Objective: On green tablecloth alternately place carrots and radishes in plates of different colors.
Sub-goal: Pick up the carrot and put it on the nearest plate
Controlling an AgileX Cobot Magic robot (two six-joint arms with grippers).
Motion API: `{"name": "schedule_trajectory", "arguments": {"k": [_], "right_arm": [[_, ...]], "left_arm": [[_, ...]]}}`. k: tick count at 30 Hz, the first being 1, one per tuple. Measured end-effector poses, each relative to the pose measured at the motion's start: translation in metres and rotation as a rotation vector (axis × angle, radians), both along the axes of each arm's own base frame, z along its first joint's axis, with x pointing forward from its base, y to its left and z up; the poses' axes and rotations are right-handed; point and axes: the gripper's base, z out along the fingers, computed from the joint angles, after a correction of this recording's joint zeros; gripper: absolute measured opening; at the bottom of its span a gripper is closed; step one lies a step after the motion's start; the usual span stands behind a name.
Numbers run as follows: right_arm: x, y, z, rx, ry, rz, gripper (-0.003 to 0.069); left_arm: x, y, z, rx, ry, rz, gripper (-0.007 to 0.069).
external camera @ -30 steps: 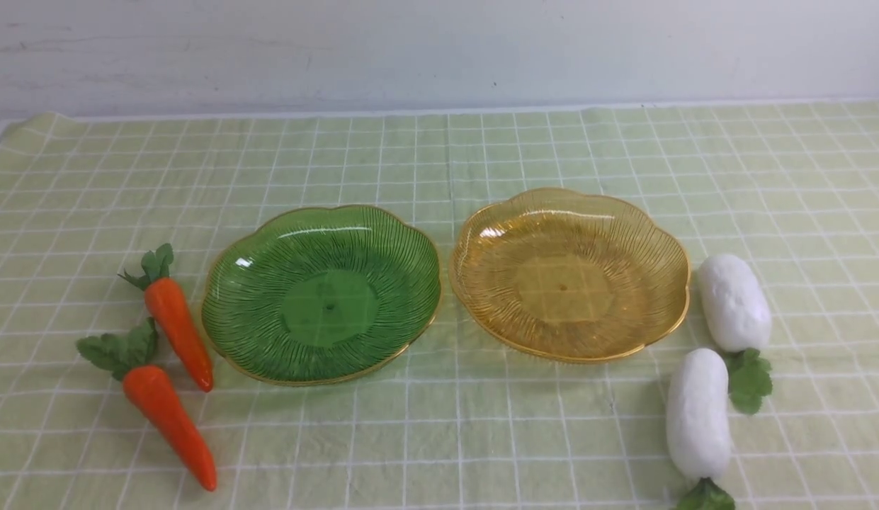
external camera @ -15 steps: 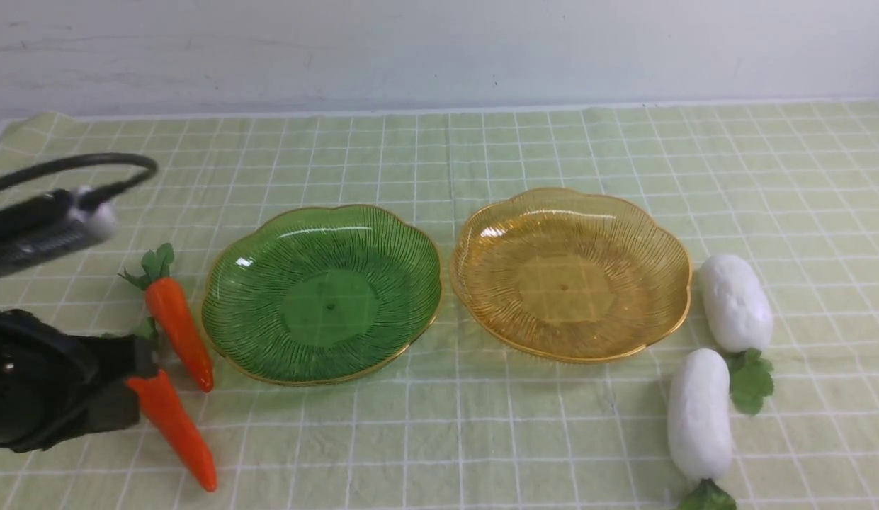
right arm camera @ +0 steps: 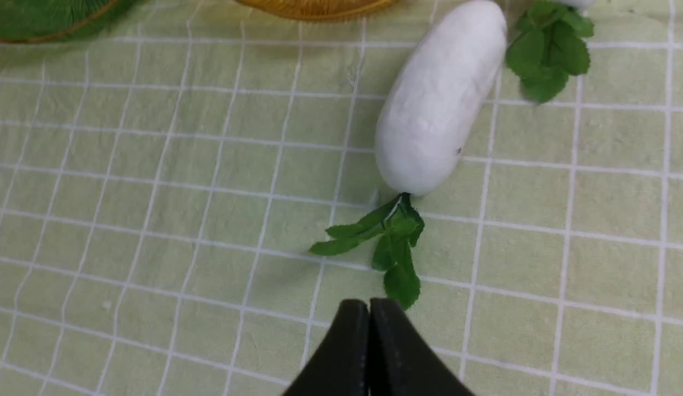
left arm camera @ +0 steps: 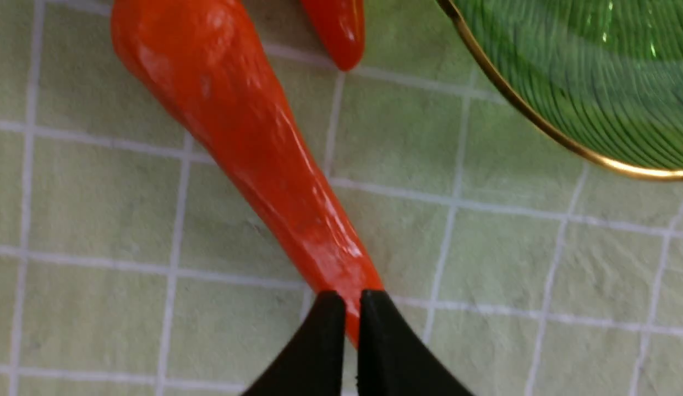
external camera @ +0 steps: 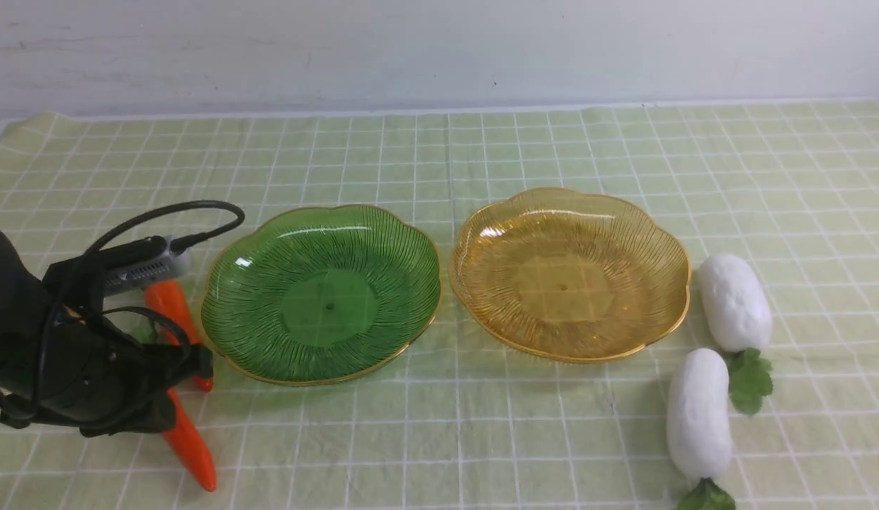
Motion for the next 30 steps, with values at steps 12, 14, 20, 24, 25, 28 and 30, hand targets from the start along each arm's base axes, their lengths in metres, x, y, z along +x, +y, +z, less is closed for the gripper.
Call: {"name": "schedule_trajectory", "arguments": {"k": [12, 14, 20, 24, 25, 28, 30], "right_arm": [[0.018, 0.004, 0.003, 0.038, -0.064, 0.02, -0.0015], [0.021, 0.004, 0.005, 0.048, -0.056, 0.006, -0.0015], [0.045, 0.004, 0.006, 0.067, 0.058, -0.025, -0.0013], [0.074, 0.005, -0.008, 0.072, 0.215, -0.055, 0.004], [0.077, 0.005, -0.01, 0.066, 0.226, -0.055, 0.0048], [0.098, 0.008, -0.033, -0.007, 0.297, -0.038, 0.0142], [0.108, 0.012, -0.044, -0.037, 0.31, -0.025, 0.0212]], "left_arm": [[0.027, 0.004, -0.035, 0.025, -0.026, 0.078, 0.0538], [0.029, 0.005, -0.042, 0.03, -0.008, 0.081, 0.0539], [0.029, 0.006, -0.052, 0.053, 0.041, 0.061, 0.0239], [0.021, 0.009, -0.047, 0.083, 0.099, 0.037, 0.0224], [0.02, 0.01, -0.046, 0.084, 0.102, 0.036, 0.0224], [0.007, 0.014, -0.018, 0.126, 0.076, 0.011, 0.0224], [-0.001, 0.014, 0.002, 0.134, 0.025, 0.01, 0.0224]]}}
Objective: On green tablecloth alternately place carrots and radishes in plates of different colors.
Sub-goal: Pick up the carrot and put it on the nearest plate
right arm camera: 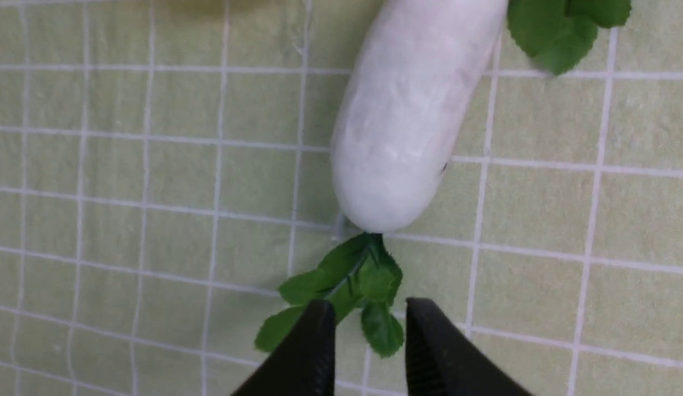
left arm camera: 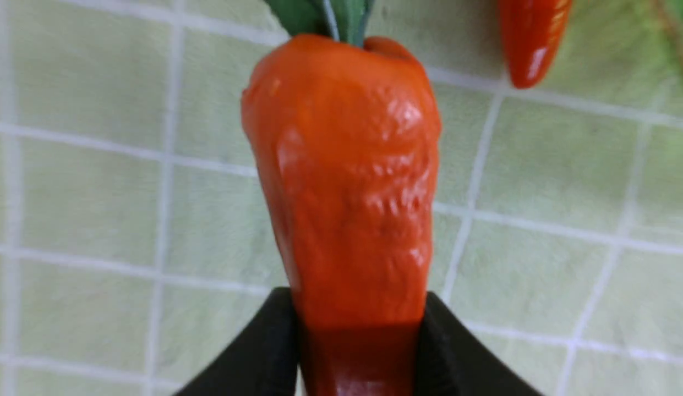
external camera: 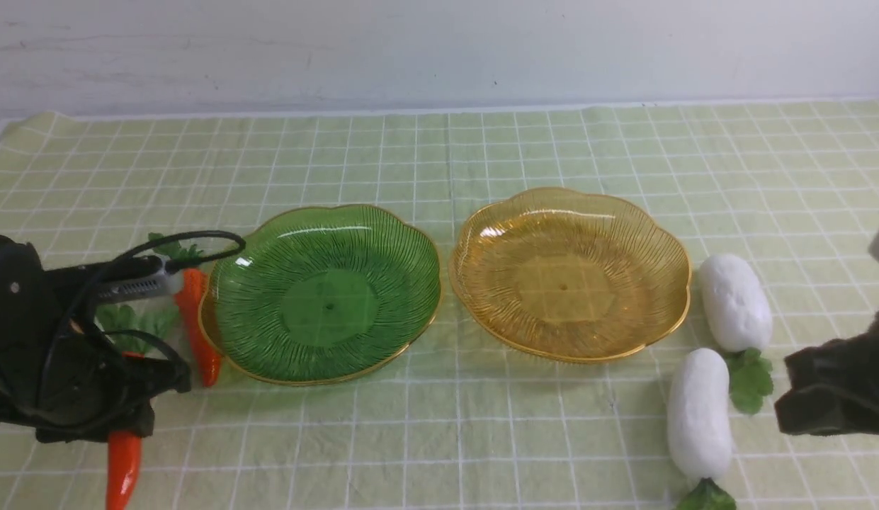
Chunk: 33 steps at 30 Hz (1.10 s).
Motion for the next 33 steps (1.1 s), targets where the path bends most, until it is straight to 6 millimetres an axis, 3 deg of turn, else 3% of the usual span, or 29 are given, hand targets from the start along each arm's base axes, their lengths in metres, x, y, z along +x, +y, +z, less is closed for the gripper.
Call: {"name": "schedule_trajectory", "arguments": {"k": [3, 4, 5, 6, 9, 12, 16, 21, 27, 30, 33], "right_arm": [[0.014, 0.01, -0.014, -0.015, -0.006, 0.019, 0.0327], [0.015, 0.01, -0.015, -0.016, -0.008, 0.02, 0.0336], [0.027, 0.015, -0.024, -0.023, -0.039, 0.011, 0.0424], [0.031, 0.015, -0.028, -0.026, -0.047, 0.005, 0.0467], [0.047, 0.016, -0.047, -0.038, -0.04, -0.029, 0.0576], [0.062, 0.018, -0.067, -0.043, 0.008, -0.063, 0.0636], [0.076, 0.02, -0.083, -0.042, 0.051, -0.077, 0.0619], [0.081, 0.022, -0.089, -0.039, 0.084, -0.075, 0.0429], [0.076, 0.022, -0.082, -0.04, 0.104, -0.049, 0.0429], [0.067, 0.024, -0.048, 0.003, 0.027, -0.047, 0.0429], [0.073, 0.027, -0.001, 0.058, -0.116, -0.044, 0.0429]], "left_arm": [[-0.013, 0.0, 0.033, -0.004, -0.104, -0.005, 0.0224], [-0.013, -0.001, 0.035, -0.01, -0.112, -0.006, 0.0224], [-0.013, -0.003, 0.052, -0.021, -0.164, -0.027, 0.0224], [-0.011, -0.004, 0.058, -0.03, -0.187, -0.04, 0.0224], [0.004, -0.011, 0.079, -0.087, -0.257, -0.105, 0.0224], [0.027, -0.021, 0.084, -0.165, -0.286, -0.181, 0.0224], [0.059, -0.04, 0.071, -0.233, -0.279, -0.327, 0.0224], [0.089, -0.056, 0.048, -0.264, -0.245, -0.406, 0.0224], [0.115, -0.057, 0.015, -0.274, -0.19, -0.356, 0.0229], [0.125, -0.058, -0.003, -0.276, -0.158, -0.34, 0.0336], [0.129, -0.058, -0.006, -0.276, -0.153, -0.341, 0.0491]]}}
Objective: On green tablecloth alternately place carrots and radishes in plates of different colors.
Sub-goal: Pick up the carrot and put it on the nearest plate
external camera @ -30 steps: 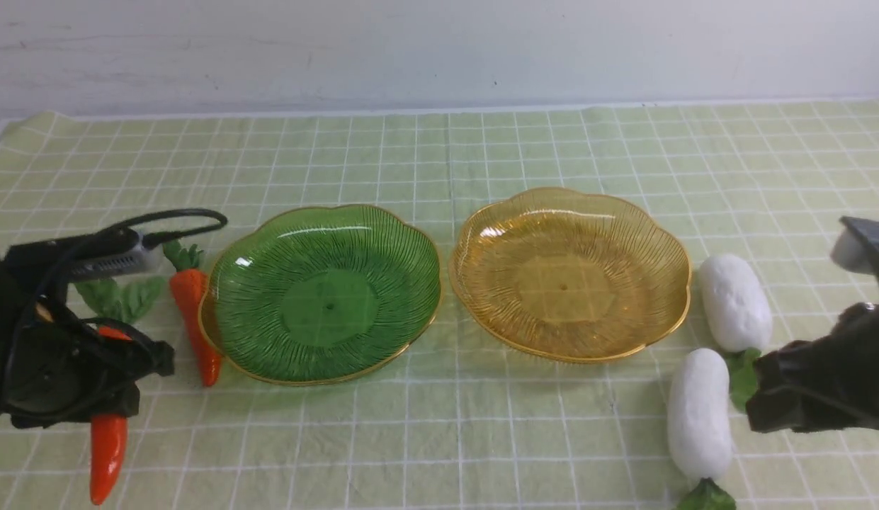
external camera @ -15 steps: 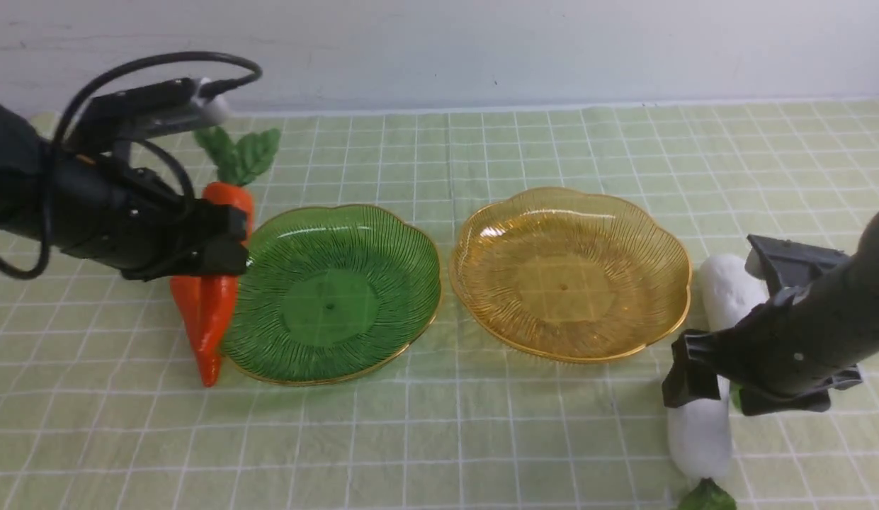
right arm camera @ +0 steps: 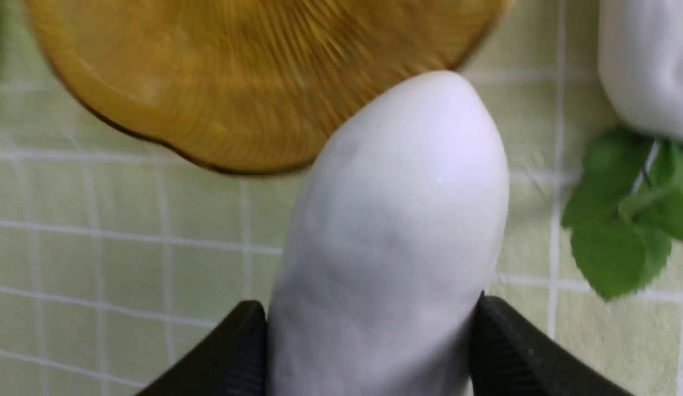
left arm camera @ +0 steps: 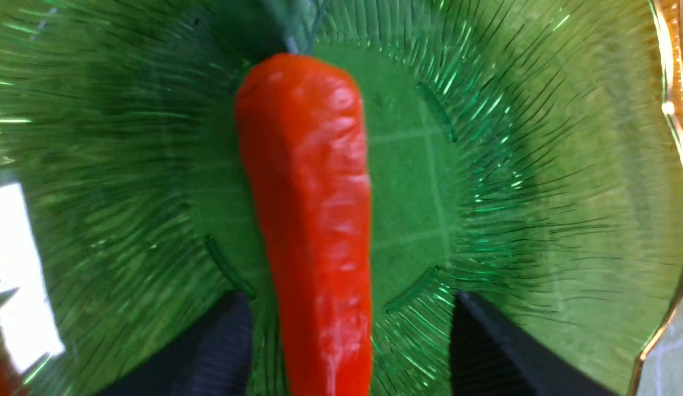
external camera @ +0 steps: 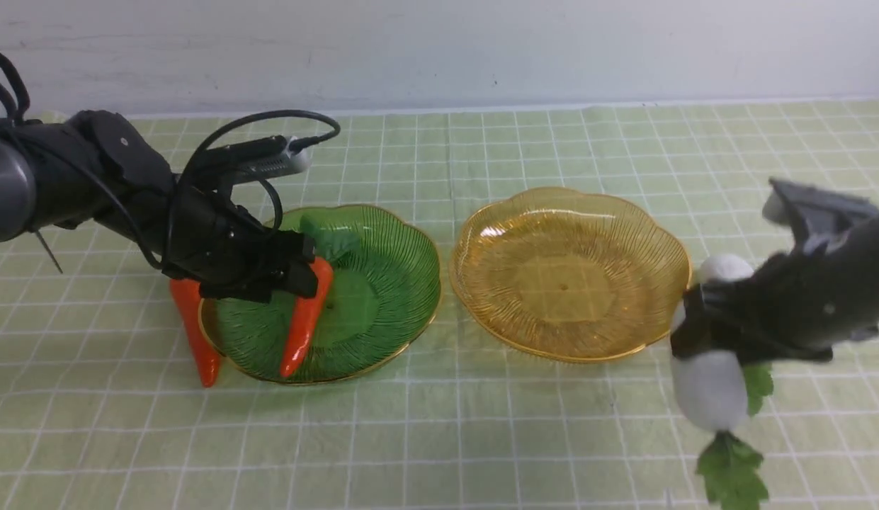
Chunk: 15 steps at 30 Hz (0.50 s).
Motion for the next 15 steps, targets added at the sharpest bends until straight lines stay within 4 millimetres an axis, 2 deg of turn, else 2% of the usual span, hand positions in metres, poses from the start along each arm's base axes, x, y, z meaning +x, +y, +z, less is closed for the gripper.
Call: {"name": "schedule_trajectory", "arguments": {"k": [1, 2, 3, 5, 6, 7, 9, 11, 12, 14, 15], "right_arm": [[0.003, 0.001, 0.006, 0.003, -0.017, 0.004, 0.0429], [0.014, 0.003, 0.031, 0.016, -0.086, 0.023, 0.0429], [0.021, 0.005, 0.04, 0.017, -0.11, 0.035, 0.0429], [0.039, 0.009, 0.052, 0.02, -0.135, 0.052, 0.0429], [0.051, 0.011, 0.055, 0.021, -0.141, 0.057, 0.0429], [0.062, 0.013, 0.054, 0.022, -0.138, 0.06, 0.0429], [0.085, 0.017, 0.046, 0.022, -0.114, 0.065, 0.0429], [0.107, 0.021, 0.032, 0.022, -0.072, 0.075, 0.0429], [0.114, 0.023, 0.025, 0.021, -0.055, 0.078, 0.0429], [0.123, 0.024, 0.017, 0.021, -0.036, 0.079, 0.0429], [0.137, 0.027, -0.002, 0.019, 0.004, 0.08, 0.0429]], "left_arm": [[0.0, 0.0, 0.0, 0.0, 0.001, 0.0, 0.0501], [0.002, 0.0, 0.003, -0.001, -0.006, -0.002, 0.0573], [0.004, 0.002, 0.008, -0.011, 0.0, 0.003, 0.0603], [0.006, 0.008, 0.018, -0.026, 0.019, 0.025, 0.0622], [0.006, 0.014, 0.025, -0.03, 0.03, 0.042, 0.0607], [0.006, 0.022, 0.033, -0.026, 0.04, 0.06, 0.0569], [0.002, 0.042, 0.049, 0.0, 0.048, 0.103, 0.0426], [-0.007, 0.069, 0.065, 0.047, 0.044, 0.156, 0.0194], [-0.01, 0.079, 0.069, 0.06, 0.045, 0.182, 0.0127], [-0.013, 0.09, 0.072, 0.066, 0.048, 0.212, 0.008], [-0.019, 0.115, 0.075, 0.063, 0.064, 0.293, 0.0017]]}}
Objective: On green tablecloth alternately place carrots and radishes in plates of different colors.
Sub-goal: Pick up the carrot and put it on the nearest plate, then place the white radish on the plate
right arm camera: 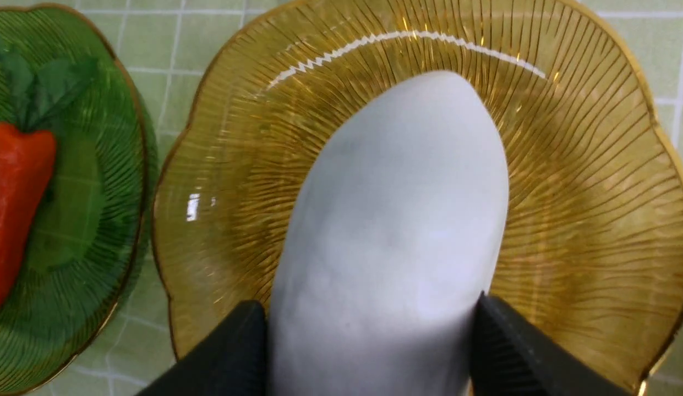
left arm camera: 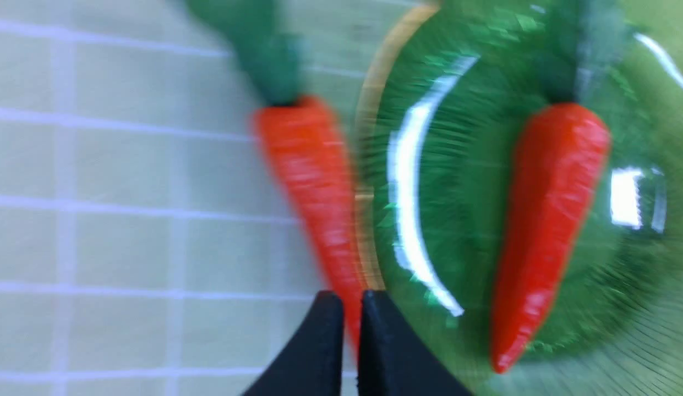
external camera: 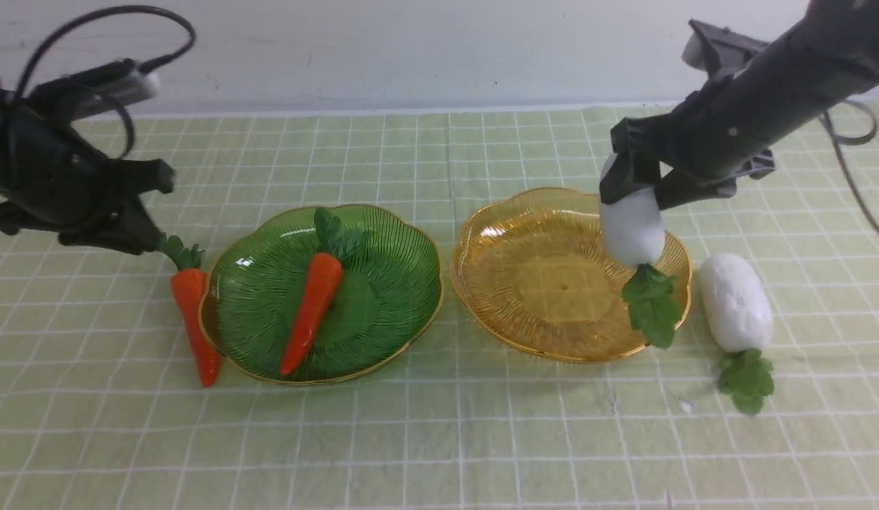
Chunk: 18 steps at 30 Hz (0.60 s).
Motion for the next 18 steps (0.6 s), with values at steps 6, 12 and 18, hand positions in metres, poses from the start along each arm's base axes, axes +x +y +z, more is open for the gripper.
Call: {"name": "schedule_trajectory", "arguments": {"k": [6, 12, 18], "right_arm": [[0.021, 0.003, -0.033, -0.004, 0.063, -0.022, 0.0437], [0.024, -0.001, -0.036, -0.064, 0.057, -0.011, 0.0564], [0.018, -0.004, -0.031, -0.125, 0.118, 0.037, 0.0619]], "left_arm": [[0.005, 0.02, -0.016, -0.039, 0.021, 0.057, 0.0026], [0.024, 0.017, -0.038, -0.071, -0.026, 0.067, 0.0209], [0.047, 0.004, -0.07, -0.089, -0.083, 0.024, 0.0517]]}}
